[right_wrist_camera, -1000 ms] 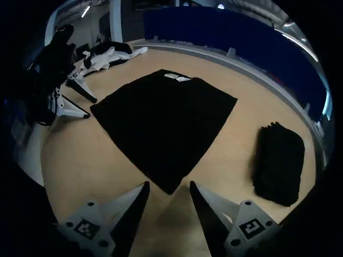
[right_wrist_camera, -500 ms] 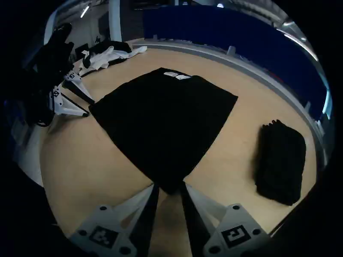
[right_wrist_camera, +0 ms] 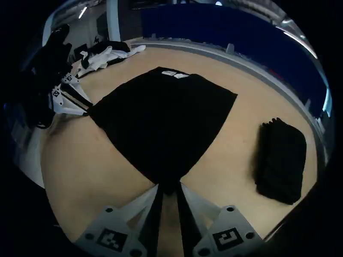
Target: Fold towel
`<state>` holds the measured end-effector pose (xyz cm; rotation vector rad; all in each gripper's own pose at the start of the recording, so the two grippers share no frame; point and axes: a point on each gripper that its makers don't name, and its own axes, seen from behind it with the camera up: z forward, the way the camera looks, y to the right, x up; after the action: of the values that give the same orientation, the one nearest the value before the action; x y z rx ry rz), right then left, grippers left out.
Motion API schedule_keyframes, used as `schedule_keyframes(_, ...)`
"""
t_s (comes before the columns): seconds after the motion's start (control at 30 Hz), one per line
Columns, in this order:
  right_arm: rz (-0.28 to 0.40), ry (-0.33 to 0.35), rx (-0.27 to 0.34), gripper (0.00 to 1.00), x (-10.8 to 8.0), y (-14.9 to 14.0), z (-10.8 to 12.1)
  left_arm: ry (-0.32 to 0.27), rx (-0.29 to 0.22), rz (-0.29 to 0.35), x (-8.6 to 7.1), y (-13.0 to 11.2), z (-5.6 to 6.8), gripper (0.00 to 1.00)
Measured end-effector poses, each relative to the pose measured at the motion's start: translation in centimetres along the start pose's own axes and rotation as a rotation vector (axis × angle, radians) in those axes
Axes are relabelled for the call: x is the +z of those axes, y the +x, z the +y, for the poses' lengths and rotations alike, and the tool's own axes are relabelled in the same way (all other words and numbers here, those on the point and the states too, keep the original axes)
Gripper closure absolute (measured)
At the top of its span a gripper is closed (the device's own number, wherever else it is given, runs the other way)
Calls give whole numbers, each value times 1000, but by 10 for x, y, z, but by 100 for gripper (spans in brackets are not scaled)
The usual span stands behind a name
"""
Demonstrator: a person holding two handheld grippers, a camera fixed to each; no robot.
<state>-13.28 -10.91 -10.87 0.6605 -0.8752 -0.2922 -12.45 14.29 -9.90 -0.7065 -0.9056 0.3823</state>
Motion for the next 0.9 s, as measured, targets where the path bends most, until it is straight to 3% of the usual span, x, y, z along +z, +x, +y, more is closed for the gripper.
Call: schedule_keyframes(0.9, 27, 4, 21, 83, -15, 18, 2, 11, -12, 16, -3, 11, -1, 86)
